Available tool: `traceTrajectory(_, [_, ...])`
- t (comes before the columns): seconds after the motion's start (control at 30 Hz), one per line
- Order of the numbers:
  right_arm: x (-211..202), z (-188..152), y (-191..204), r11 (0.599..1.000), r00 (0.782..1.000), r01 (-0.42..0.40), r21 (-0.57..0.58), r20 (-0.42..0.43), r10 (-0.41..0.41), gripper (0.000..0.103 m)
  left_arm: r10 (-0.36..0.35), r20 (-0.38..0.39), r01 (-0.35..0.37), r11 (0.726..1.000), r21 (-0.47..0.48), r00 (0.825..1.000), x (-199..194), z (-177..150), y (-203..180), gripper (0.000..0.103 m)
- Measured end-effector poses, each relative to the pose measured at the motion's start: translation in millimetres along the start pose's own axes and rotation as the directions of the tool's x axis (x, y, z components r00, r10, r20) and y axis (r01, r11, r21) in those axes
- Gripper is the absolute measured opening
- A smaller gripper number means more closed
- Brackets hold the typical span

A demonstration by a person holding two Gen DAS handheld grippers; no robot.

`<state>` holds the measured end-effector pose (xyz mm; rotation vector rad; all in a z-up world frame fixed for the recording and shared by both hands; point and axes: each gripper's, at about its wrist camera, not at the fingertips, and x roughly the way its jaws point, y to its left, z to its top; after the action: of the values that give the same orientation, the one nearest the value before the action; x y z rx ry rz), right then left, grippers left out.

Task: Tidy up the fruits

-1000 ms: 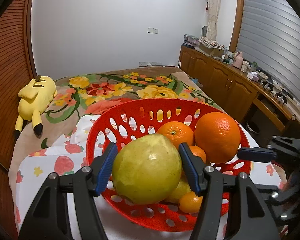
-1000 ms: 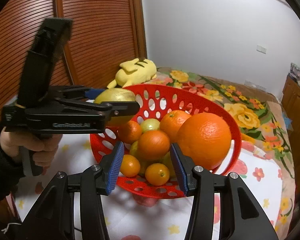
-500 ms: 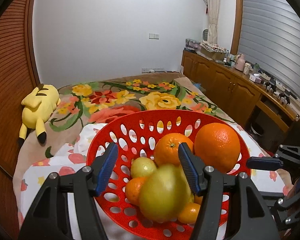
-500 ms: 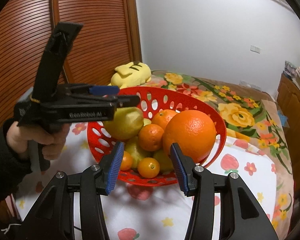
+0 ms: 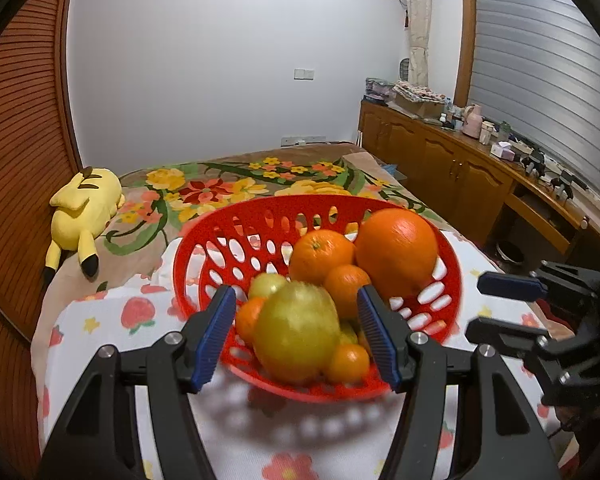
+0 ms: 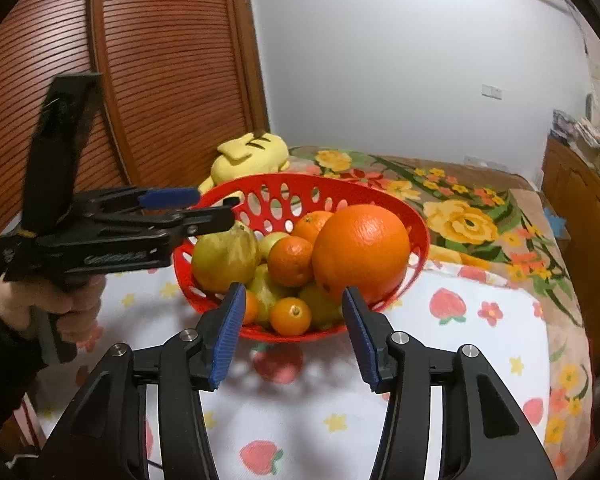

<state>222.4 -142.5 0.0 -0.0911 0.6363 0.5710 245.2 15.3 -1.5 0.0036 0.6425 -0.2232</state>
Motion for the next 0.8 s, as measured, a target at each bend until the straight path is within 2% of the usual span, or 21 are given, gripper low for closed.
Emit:
traceTrajectory(0.2, [-14,-11,5,0.999,0.999,0.028,0.025,0.019,-0.028,0.055,0.009,0.022,-0.009,1.0,0.012,1.0,-27,-15,-11,0.065])
traceTrajectory(0.63, [-60,-25,30,0.995,0.99,0.093,0.036,0.105,-0.096,0.068,0.035,0.129,-0.036,0.999,0.004,0.991,-102,-44,-30,0.073])
traceTrajectory(0.8, [-78,-29,40,0.992,0.982,0.118,0.04,0.146,-0.122,0.074,0.055,0.161,-0.058,0.998,0.009,0.985,-126,-51,-37,0.083])
